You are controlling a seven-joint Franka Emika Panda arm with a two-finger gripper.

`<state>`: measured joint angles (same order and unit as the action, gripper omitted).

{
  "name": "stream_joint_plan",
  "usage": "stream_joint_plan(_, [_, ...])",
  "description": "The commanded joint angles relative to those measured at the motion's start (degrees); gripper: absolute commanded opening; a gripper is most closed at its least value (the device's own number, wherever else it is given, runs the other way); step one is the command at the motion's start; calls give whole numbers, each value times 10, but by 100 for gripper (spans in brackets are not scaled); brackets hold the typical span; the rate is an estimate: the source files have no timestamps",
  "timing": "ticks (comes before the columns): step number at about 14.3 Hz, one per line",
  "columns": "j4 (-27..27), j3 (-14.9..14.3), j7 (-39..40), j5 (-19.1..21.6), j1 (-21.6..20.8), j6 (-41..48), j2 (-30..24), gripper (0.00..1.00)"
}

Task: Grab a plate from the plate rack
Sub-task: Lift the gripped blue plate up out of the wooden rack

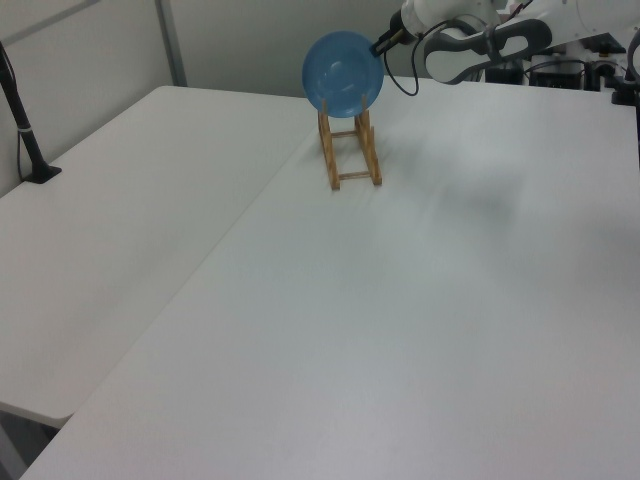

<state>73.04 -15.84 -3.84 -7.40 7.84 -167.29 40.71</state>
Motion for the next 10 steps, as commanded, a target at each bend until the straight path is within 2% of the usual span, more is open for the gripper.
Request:
stream_joint_plan(1, [0, -12, 1, -12, -12, -8, -10, 1])
stream_joint_plan(6, [-1, -13, 0, -22, -12, -8, -27, 1])
stream_joint_plan(10, [6, -7, -3, -22, -12, -8, -66, 1])
